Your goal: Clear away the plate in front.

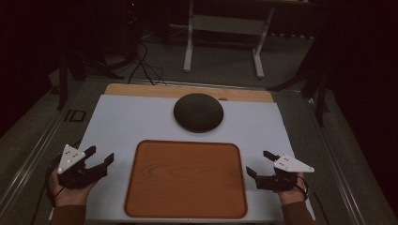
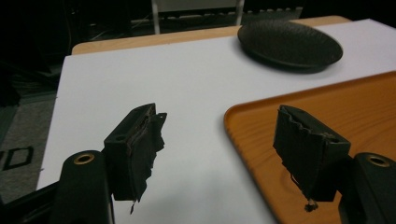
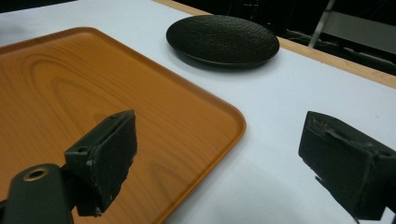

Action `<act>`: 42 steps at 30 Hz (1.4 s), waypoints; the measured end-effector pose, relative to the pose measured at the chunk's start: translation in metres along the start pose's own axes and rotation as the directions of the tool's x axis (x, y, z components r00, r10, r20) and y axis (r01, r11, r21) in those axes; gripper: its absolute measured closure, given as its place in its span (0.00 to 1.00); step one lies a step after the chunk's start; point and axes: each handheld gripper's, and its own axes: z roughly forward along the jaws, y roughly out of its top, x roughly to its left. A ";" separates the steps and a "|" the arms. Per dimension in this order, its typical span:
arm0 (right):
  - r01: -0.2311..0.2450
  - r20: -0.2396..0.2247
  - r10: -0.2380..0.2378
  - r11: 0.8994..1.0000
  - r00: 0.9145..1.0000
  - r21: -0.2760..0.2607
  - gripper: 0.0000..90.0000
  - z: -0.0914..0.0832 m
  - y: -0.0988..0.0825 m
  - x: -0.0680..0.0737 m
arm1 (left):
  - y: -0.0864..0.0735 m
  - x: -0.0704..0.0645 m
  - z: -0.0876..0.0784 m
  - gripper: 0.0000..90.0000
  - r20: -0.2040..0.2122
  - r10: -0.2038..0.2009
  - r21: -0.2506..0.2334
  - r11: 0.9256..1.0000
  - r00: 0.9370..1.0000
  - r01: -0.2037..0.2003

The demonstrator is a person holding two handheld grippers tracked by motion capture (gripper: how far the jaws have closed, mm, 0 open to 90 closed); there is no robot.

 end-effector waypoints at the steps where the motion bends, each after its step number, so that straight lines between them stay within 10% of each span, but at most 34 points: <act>1: -0.001 -0.001 0.001 1.000 1.000 0.001 0.12 0.000 0.000 0.000 | 0.002 0.000 0.000 0.35 -0.004 0.002 -0.003 1.000 1.000 -0.002; 42: -0.015 0.015 0.015 1.000 1.000 -0.007 0.12 -0.002 0.001 0.000 | 0.053 -0.035 0.099 0.35 0.094 -0.014 0.038 0.999 0.995 0.010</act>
